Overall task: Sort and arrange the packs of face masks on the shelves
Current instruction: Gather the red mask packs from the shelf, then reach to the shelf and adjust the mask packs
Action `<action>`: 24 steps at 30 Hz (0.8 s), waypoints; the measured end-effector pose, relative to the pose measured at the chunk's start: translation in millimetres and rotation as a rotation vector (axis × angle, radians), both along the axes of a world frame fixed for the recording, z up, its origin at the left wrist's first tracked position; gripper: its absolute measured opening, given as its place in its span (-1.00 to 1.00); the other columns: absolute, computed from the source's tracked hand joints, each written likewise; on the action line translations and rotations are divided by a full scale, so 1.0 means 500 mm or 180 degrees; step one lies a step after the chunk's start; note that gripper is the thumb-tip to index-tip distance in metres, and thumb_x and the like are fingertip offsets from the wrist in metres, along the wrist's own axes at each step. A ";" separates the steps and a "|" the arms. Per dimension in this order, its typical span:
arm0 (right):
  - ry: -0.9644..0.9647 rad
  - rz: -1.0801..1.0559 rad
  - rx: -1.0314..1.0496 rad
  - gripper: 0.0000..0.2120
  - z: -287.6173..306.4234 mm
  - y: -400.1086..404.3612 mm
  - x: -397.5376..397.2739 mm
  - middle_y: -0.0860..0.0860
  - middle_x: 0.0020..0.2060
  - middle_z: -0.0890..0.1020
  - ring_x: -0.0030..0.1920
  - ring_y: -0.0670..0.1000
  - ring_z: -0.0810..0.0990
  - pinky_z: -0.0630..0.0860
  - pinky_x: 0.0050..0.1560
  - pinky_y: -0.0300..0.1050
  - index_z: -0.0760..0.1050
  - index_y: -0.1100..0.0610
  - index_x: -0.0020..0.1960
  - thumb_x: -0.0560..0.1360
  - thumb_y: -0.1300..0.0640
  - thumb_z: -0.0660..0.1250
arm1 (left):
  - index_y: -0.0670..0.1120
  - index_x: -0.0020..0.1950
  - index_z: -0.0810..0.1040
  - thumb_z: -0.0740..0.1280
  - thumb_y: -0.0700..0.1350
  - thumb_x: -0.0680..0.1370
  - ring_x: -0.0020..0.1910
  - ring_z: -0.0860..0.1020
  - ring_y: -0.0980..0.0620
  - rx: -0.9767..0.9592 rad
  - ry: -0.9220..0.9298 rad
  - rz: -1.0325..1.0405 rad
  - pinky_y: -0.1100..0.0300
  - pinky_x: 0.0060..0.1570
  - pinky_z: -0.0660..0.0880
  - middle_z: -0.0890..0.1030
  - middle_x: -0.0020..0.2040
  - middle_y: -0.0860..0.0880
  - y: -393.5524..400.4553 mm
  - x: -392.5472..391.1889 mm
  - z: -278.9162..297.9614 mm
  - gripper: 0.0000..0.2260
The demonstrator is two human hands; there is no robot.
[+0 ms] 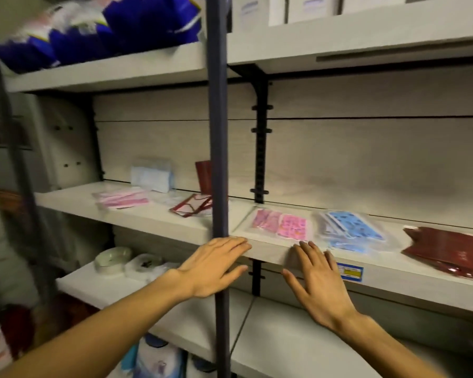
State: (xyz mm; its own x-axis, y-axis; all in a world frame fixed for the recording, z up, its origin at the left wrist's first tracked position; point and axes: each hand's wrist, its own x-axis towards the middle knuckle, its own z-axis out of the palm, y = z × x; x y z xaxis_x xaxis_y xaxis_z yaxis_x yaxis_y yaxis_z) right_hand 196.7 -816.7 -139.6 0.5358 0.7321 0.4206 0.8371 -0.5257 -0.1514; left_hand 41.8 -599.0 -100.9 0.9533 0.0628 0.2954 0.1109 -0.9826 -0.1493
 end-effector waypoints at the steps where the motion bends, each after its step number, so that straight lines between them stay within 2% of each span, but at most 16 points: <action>1: 0.0050 0.0049 0.0041 -0.10 -0.001 0.016 -0.018 -0.03 0.63 0.04 0.62 -0.02 -0.08 -0.21 0.59 -0.04 -0.03 0.02 0.64 0.46 -0.47 -0.35 | 0.01 0.57 0.29 0.05 0.20 0.67 0.50 0.31 0.06 0.0018 0.0019 -0.0019 0.19 0.49 0.15 0.35 0.53 0.02 0.019 -0.025 0.000 -0.49; 5: 0.0207 0.0317 -0.0035 -0.33 -0.016 0.098 -0.103 -0.05 0.63 0.04 0.62 -0.02 -0.06 -0.15 0.56 -0.16 -0.03 -0.01 0.64 0.64 -0.27 0.01 | 0.01 0.46 0.42 0.03 0.19 0.66 0.39 0.43 0.03 0.0123 0.0207 0.0142 0.10 0.41 0.32 0.46 0.42 0.03 0.117 -0.112 0.001 -0.53; 7: 0.0236 0.0385 -0.0053 -0.35 -0.022 0.147 -0.139 -0.05 0.60 0.12 0.60 -0.03 0.03 0.01 0.58 -0.16 0.02 0.00 0.63 0.63 -0.23 0.08 | -0.01 0.45 0.43 0.01 0.22 0.64 0.38 0.45 -0.04 0.0150 0.0217 0.0314 0.06 0.39 0.32 0.44 0.44 -0.02 0.178 -0.146 0.007 -0.49; 9: 0.0271 0.0412 -0.0076 -0.37 -0.018 0.201 -0.174 -0.07 0.54 0.22 0.55 -0.04 0.17 0.18 0.52 -0.19 0.09 0.00 0.60 0.61 -0.20 0.13 | -0.01 0.48 0.39 0.01 0.22 0.65 0.40 0.42 -0.03 0.0149 0.0234 0.0493 0.06 0.41 0.30 0.39 0.47 -0.02 0.239 -0.181 0.021 -0.49; 11: 0.0292 0.0411 -0.0103 -0.38 -0.009 0.259 -0.207 -0.08 0.51 0.26 0.52 -0.03 0.22 0.24 0.49 -0.18 0.14 0.02 0.59 0.60 -0.17 0.17 | 0.00 0.50 0.36 0.02 0.23 0.66 0.39 0.40 -0.01 0.0159 0.0281 0.0656 0.06 0.41 0.30 0.38 0.47 -0.01 0.300 -0.217 0.036 -0.49; 18: 0.0403 0.0347 0.0065 -0.42 0.013 0.452 -0.304 -0.10 0.47 0.37 0.46 -0.04 0.34 0.37 0.41 -0.14 0.20 -0.03 0.56 0.60 -0.16 0.21 | -0.02 0.48 0.38 0.05 0.23 0.66 0.33 0.45 -0.05 0.0134 0.0345 0.1020 0.02 0.34 0.33 0.41 0.42 -0.03 0.476 -0.324 0.070 -0.50; 24: 0.0317 0.0341 0.0068 -0.46 0.044 0.587 -0.349 -0.08 0.46 0.39 0.44 -0.04 0.36 0.37 0.39 -0.14 0.25 -0.02 0.54 0.60 -0.12 0.23 | -0.03 0.48 0.37 0.08 0.22 0.66 0.35 0.43 -0.05 0.0079 0.0296 0.1119 0.03 0.33 0.34 0.41 0.42 -0.03 0.597 -0.378 0.075 -0.51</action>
